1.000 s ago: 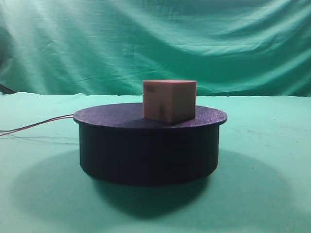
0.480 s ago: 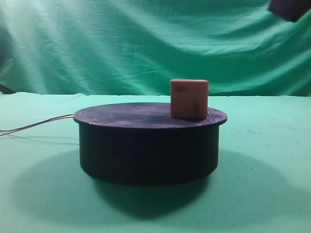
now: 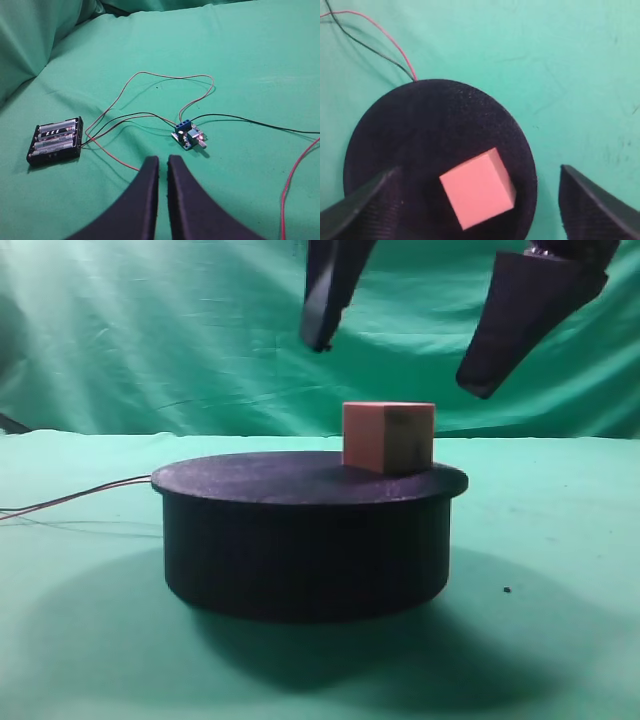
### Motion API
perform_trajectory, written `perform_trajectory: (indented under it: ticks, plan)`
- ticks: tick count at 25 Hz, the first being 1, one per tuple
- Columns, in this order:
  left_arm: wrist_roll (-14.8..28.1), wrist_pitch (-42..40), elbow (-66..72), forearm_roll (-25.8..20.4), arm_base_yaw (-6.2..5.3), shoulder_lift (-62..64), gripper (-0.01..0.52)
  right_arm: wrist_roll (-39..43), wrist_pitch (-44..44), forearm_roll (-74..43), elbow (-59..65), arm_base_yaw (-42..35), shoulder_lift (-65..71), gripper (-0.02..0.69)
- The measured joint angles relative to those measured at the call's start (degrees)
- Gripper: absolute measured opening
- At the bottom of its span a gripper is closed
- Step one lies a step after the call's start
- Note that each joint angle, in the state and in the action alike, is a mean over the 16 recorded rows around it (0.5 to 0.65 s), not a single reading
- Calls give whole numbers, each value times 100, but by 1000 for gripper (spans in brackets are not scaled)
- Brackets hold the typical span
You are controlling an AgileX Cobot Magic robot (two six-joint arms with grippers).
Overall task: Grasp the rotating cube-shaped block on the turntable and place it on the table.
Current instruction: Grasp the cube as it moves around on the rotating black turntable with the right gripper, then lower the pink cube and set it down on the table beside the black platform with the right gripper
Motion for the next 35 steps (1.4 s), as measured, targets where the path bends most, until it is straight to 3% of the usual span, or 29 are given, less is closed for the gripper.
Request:
perform_trajectory:
  ticks: [6,12,22,28,35]
  plan:
    - [0,0,0,0,0,0,0,47,-239,-13,-75,0,257,530]
    - [0,0,0,0,0,0,0,64,-283,-125,-243,0,432,420]
    - [0,0,0,0,0,0,0,342,648,-969,-835,-122,127,242]
    - [0,0,0,0,0,0,0,558,1057,-1344,-363,-340,-444,232]
    - [0,0,0,0,0,0,0,648,486,-1187,1008,-559,-858,239]
